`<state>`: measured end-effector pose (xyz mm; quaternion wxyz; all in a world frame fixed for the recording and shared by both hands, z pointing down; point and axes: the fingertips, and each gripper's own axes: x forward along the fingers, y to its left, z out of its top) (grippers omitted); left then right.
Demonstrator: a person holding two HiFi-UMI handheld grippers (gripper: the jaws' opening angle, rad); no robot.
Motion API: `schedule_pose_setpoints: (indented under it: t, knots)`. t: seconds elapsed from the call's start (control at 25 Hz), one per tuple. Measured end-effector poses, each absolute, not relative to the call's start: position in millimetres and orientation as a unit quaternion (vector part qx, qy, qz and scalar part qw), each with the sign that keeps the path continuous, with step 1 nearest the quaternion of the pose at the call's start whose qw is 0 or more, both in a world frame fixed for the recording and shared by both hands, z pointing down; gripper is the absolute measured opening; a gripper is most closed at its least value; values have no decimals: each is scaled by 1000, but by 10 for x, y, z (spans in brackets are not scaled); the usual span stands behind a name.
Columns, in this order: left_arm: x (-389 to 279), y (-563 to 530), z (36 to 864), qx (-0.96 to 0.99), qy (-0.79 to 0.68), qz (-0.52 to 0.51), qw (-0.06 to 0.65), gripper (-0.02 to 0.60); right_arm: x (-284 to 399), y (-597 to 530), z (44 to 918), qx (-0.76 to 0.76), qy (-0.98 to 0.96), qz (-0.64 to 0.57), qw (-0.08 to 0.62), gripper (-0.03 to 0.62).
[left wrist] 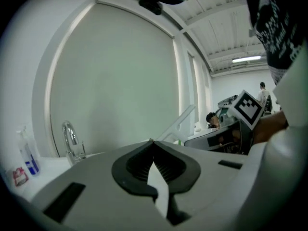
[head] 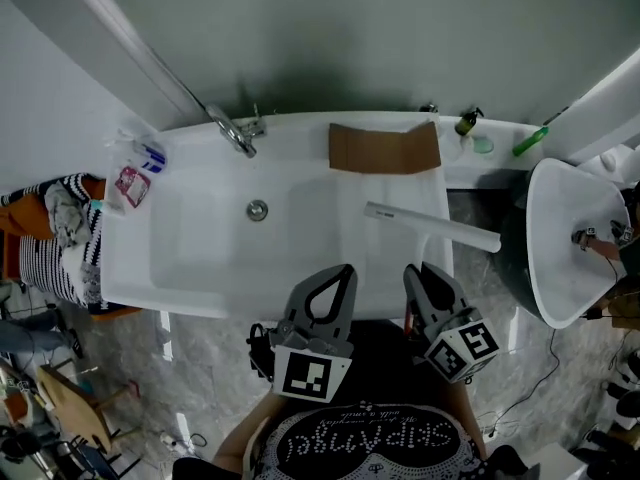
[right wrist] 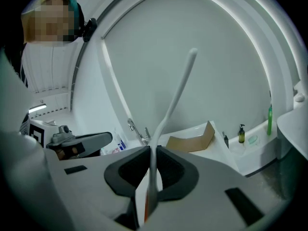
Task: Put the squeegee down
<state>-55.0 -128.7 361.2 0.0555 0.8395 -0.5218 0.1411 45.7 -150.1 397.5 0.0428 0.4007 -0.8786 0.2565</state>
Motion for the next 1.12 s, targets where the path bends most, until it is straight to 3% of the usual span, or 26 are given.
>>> schedule_pose_setpoints:
  t: [0.28,1.12]
  knots:
    - [-271,-1239,3770,859,-492,128,59,5,417,-1516,4056,395,-880,260,39,55]
    - [-263,-1150,3800,855,-500,129,50,5,437,-1539,4236,398,-868,292,44,55]
